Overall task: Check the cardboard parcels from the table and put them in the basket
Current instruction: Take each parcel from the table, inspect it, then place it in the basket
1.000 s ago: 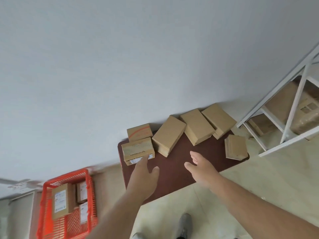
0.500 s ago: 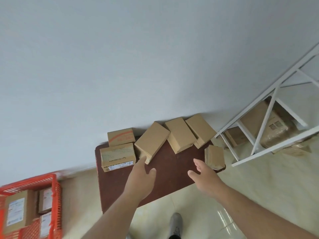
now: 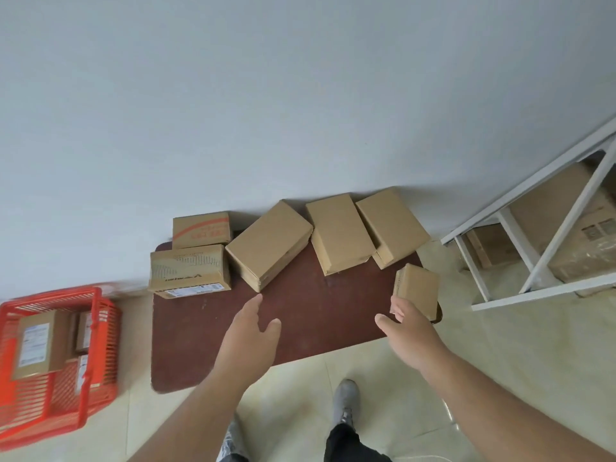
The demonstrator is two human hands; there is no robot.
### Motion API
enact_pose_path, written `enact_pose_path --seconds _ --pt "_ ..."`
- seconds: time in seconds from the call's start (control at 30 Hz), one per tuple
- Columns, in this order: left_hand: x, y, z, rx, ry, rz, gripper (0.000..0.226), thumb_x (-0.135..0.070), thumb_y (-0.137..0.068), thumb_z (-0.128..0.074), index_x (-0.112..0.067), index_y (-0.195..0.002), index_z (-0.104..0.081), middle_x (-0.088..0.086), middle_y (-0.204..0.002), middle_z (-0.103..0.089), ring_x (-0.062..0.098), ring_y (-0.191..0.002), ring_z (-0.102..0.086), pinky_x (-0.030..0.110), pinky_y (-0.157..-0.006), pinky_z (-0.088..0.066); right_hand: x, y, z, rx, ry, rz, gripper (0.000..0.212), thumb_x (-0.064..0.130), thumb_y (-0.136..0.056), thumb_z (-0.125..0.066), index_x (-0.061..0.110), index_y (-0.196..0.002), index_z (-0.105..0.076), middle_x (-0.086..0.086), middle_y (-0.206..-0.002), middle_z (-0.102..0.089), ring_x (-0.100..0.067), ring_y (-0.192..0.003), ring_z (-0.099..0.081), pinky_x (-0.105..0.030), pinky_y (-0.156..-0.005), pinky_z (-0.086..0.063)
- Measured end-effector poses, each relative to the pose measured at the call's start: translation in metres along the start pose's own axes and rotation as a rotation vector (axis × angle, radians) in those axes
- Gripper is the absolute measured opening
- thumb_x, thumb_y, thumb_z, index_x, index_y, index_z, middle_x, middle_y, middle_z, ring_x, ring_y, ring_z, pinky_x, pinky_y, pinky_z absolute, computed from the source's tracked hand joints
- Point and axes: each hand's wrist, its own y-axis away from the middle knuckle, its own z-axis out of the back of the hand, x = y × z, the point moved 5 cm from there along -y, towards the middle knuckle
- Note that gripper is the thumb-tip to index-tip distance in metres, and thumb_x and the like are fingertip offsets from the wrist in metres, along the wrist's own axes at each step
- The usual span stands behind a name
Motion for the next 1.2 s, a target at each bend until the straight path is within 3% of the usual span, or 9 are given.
enact_pose_path --seconds 0.3,0.47,0.6,0.67,0.73,0.87,1.03,1.1,1.2 --pt "0.026 -0.041 -0.119 0.044 0.011 0.019 0.066 -0.031 -0.105 -0.059 -0.028 -0.164 -0.030 -0.010 -0.164 -0.040 0.011 -0.145 -0.046 0.028 -0.108 -0.040 -0.088 -0.085 0.018 -0.204 0.130 -0.107 0.077 0.059 -0.097 -0.060 0.019 -0.160 -0.037 -0.003 -0.154 -0.051 -0.031 -0.138 -0.050 -0.044 -0.104 -0.045" --pt "0.045 -0.071 -0.167 0.067 0.048 -0.038 0.065 -0.030 -0.105 -0.059 -0.031 -0.163 -0.030 -0.012 -0.163 -0.042 0.007 -0.144 -0.046 0.028 -0.110 -0.041 -0.117 -0.120 0.006 -0.494 0.337 -0.064 0.077 0.072 -0.086 -0.061 0.011 -0.134 -0.057 -0.011 -0.132 -0.062 -0.038 -0.125 -0.054 -0.049 -0.096 -0.051" --pt "0.054 -0.093 -0.199 0.059 0.056 -0.123 0.064 -0.031 -0.105 -0.059 -0.032 -0.163 -0.032 -0.008 -0.160 -0.046 0.005 -0.142 -0.047 0.026 -0.109 -0.042 -0.135 -0.152 -0.008 -0.681 0.367 -0.015 0.098 0.087 -0.078 -0.056 0.015 -0.144 -0.049 -0.012 -0.149 -0.052 -0.039 -0.135 -0.051 -0.055 -0.103 -0.051" --pt "0.058 -0.101 -0.211 0.038 0.067 -0.168 0.065 -0.032 -0.104 -0.060 -0.032 -0.163 -0.032 -0.005 -0.159 -0.048 0.007 -0.143 -0.048 0.031 -0.113 -0.045 -0.144 -0.162 -0.012 -0.714 0.336 0.001 0.102 0.088 -0.078 -0.058 0.017 -0.150 -0.042 -0.011 -0.157 -0.043 -0.040 -0.137 -0.049 -0.057 -0.105 -0.048" --pt "0.069 -0.102 -0.225 -0.006 0.056 -0.230 0.065 -0.031 -0.105 -0.060 -0.029 -0.163 -0.031 -0.004 -0.159 -0.048 0.008 -0.144 -0.047 0.023 -0.110 -0.037 -0.158 -0.169 -0.020 -0.740 0.355 0.022 0.100 0.084 -0.080 -0.059 0.017 -0.151 -0.040 -0.011 -0.160 -0.038 -0.041 -0.134 -0.050 -0.057 -0.103 -0.048" --pt "0.067 -0.098 -0.227 -0.089 0.090 -0.333 0.063 -0.030 -0.105 -0.060 -0.027 -0.162 -0.033 -0.007 -0.156 -0.051 0.006 -0.142 -0.048 0.020 -0.103 -0.035 -0.158 -0.172 -0.016 -0.830 0.251 0.133 0.082 0.065 -0.085 -0.067 0.013 -0.146 -0.046 -0.012 -0.151 -0.045 -0.042 -0.130 -0.050 -0.052 -0.094 -0.051" --pt "0.104 -0.032 -0.242 -0.201 0.106 -0.423 0.063 -0.032 -0.105 -0.059 -0.027 -0.162 -0.033 -0.010 -0.159 -0.047 0.007 -0.139 -0.050 0.025 -0.107 -0.038 -0.179 -0.113 -0.045 -0.787 0.108 0.315 0.076 0.061 -0.087 -0.063 0.018 -0.147 -0.048 -0.008 -0.149 -0.046 -0.037 -0.131 -0.052 -0.050 -0.102 -0.050" --pt "0.122 0.008 -0.249 -0.210 0.155 -0.382 0.063 -0.035 -0.105 -0.059 -0.028 -0.162 -0.034 -0.009 -0.158 -0.048 0.008 -0.138 -0.050 0.027 -0.107 -0.039 -0.189 -0.072 -0.062 -0.640 -0.048 0.383 0.073 0.060 -0.088 -0.065 0.023 -0.149 -0.047 -0.002 -0.147 -0.047 -0.028 -0.126 -0.056 -0.045 -0.096 -0.054" --pt "0.148 0.060 -0.257 -0.190 0.319 -0.297 0.064 -0.048 -0.103 -0.059 -0.029 -0.160 -0.037 -0.007 -0.158 -0.049 0.011 -0.134 -0.051 0.035 -0.114 -0.042 -0.203 -0.015 -0.094 -0.336 -0.441 0.434 0.060 0.057 -0.089 -0.069 0.029 -0.139 -0.053 0.004 -0.130 -0.060 -0.014 -0.104 -0.063 -0.037 -0.077 -0.057"
